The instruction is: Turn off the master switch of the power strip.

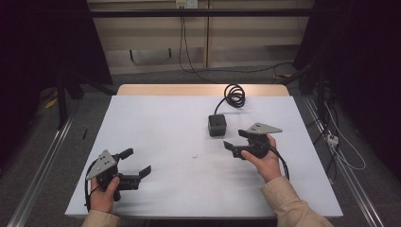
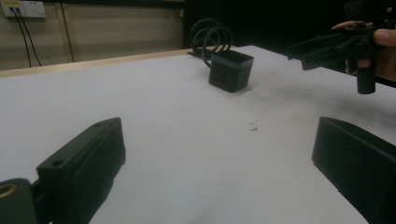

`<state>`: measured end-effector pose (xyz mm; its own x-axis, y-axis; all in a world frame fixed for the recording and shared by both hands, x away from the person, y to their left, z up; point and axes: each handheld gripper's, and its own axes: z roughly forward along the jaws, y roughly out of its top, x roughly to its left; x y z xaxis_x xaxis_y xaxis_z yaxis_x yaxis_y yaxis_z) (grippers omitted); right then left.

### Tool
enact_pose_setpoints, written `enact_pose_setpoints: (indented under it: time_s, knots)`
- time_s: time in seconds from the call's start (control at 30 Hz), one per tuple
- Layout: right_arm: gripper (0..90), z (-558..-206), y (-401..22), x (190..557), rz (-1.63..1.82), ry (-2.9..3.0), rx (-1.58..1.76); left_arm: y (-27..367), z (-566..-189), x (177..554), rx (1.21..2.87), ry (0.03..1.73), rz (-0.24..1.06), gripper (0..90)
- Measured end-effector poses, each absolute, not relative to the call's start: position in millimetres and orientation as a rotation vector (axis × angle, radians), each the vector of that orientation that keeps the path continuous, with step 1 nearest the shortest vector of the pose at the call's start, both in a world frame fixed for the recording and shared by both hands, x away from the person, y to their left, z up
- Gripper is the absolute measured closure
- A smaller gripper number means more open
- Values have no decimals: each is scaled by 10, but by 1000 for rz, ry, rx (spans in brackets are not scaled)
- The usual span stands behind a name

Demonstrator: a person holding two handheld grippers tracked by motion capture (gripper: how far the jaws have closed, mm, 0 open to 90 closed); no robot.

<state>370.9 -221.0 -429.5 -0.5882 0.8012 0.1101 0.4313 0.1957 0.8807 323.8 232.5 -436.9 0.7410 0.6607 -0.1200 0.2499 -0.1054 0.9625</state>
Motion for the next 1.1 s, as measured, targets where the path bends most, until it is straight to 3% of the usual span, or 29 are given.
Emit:
enact_pose_setpoints:
  time_s: [1.1]
  knots:
    - [172, -4438, -2651, 3132, 1369, 2079, 1154, 2314, -4382, 3240, 1690, 738, 404, 24]
